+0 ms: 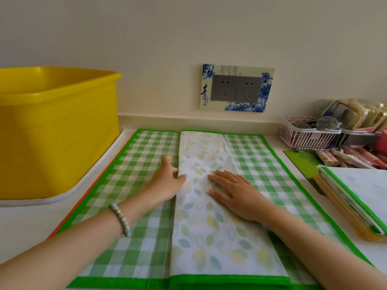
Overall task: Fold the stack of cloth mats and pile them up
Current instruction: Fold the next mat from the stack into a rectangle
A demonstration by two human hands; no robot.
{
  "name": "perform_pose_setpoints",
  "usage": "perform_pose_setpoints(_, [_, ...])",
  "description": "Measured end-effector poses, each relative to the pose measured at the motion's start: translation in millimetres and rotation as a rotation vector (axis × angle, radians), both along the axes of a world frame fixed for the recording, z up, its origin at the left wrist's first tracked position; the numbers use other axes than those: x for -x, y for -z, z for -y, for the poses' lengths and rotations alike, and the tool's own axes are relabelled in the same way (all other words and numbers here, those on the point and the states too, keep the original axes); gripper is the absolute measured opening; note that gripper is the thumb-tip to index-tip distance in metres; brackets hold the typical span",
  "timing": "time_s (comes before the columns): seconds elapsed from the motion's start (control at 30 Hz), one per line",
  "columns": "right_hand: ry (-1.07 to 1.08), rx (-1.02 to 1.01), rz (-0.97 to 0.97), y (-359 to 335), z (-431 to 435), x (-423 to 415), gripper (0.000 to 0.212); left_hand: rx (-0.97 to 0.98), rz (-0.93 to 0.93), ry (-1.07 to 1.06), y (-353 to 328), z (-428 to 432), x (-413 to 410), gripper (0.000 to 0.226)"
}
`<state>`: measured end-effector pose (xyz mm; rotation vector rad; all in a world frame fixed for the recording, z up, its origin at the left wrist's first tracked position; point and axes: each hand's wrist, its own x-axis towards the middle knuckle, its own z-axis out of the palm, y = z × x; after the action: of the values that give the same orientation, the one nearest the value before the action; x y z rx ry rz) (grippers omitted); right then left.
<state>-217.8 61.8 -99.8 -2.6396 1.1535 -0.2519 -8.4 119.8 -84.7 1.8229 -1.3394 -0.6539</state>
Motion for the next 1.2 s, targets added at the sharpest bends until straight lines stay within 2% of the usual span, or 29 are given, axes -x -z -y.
perform_pose_setpoints(0.03, [-0.001, 0.004, 0.004, 0.0, 1.0, -0.6, 0.061, 0.041, 0.156, 0.055, -0.1, -6.2, -6.0, 0.067])
perform_pose_setpoints(0.1, [-0.001, 0.004, 0.013, -0.5, 0.6, -0.1, 0.061, 0.116, 0.378, 0.203, -1.0, -20.7, -13.1, 0.059])
perform_pose_setpoints(0.17, [-0.004, -0.004, 0.032, -2.2, -0.4, 0.6, 0.058, 0.132, 0.463, 0.371, -2.3, -35.3, -16.8, 0.043])
perform_pose_setpoints(0.23, [-0.018, -0.031, 0.063, -5.8, -1.7, 2.7, 0.052, 0.104, 0.543, 0.474, -3.3, -48.4, -18.7, 0.04])
perform_pose_setpoints(0.37, [-0.046, -0.111, 0.176, -16.8, -6.5, 17.9, 0.041, -0.048, 0.599, 0.552, -5.9, -66.5, -21.7, 0.07])
perform_pose_setpoints(0.43, [-0.069, -0.066, 0.201, -21.0, -11.5, 31.9, 0.038, -0.137, 0.649, 0.592, -7.8, -73.8, -22.9, 0.091])
perform_pose_setpoints(0.53, [-0.133, 0.116, 0.102, -24.7, -17.8, 60.0, 0.044, -0.278, 0.764, 0.672, -10.3, -82.5, -22.9, 0.12])
perform_pose_setpoints(0.6, [-0.183, 0.231, -0.023, -26.9, -22.8, 78.1, 0.05, -0.356, 0.837, 0.714, -11.8, -85.4, -20.5, 0.127])
perform_pose_setpoints(0.73, [-0.346, 0.569, -0.144, -33.7, -32.4, 95.0, 0.059, -0.452, 0.851, 0.759, -17.6, -87.1, -15.7, 0.13])
perform_pose_setpoints(0.83, [-0.487, 0.694, -0.199, -37.0, -30.9, 96.1, 0.064, -0.498, 0.845, 0.785, -19.6, -88.1, -14.1, 0.132])
perform_pose_setpoints(1.07, [-0.614, 0.671, -0.096, -33.6, -26.4, 76.6, 0.055, -0.503, 0.807, 0.817, -20.0, -88.1, -14.8, 0.131])
perform_pose_setpoints(1.2, [-0.541, 0.542, -0.023, -26.1, -26.0, 72.8, 0.049, -0.438, 0.612, 0.785, -19.4, -91.1, -27.3, 0.115])
